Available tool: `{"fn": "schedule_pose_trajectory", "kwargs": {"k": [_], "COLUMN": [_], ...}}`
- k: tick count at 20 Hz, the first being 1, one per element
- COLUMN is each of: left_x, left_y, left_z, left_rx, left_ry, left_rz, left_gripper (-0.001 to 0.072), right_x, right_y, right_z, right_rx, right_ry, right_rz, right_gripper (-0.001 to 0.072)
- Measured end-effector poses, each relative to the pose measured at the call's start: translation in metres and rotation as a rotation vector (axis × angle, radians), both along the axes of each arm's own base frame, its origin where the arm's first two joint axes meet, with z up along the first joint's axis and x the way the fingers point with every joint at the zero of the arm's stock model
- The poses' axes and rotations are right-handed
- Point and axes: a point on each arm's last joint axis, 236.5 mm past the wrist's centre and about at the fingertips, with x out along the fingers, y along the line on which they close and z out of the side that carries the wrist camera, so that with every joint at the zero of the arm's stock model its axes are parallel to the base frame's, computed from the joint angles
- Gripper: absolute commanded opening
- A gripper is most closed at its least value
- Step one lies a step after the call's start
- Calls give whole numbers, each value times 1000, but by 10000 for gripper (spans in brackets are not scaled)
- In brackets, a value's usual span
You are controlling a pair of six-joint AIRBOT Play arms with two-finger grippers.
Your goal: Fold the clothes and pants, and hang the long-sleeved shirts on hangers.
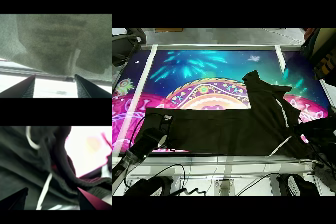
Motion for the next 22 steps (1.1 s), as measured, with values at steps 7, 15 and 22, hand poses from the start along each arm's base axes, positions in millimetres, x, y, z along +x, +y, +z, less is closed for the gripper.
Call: {"fn": "schedule_pose_trajectory", "kwargs": {"k": [7,15,22], "left_x": [19,72,121], "left_y": [-7,-46,-98], "left_z": [19,74,105], "left_rx": [-22,-177,-413], "left_ry": [-56,-239,-458], "left_rz": [4,14,6], "left_gripper": [561,560,562], "right_x": [58,109,215], "right_y": [-61,-73,-61], "right_z": [37,-35,-20], "right_rx": [-224,66,215], "right_ry": [-210,-164,-314], "right_rz": [5,-33,48], "right_gripper": [518,527,691]}}
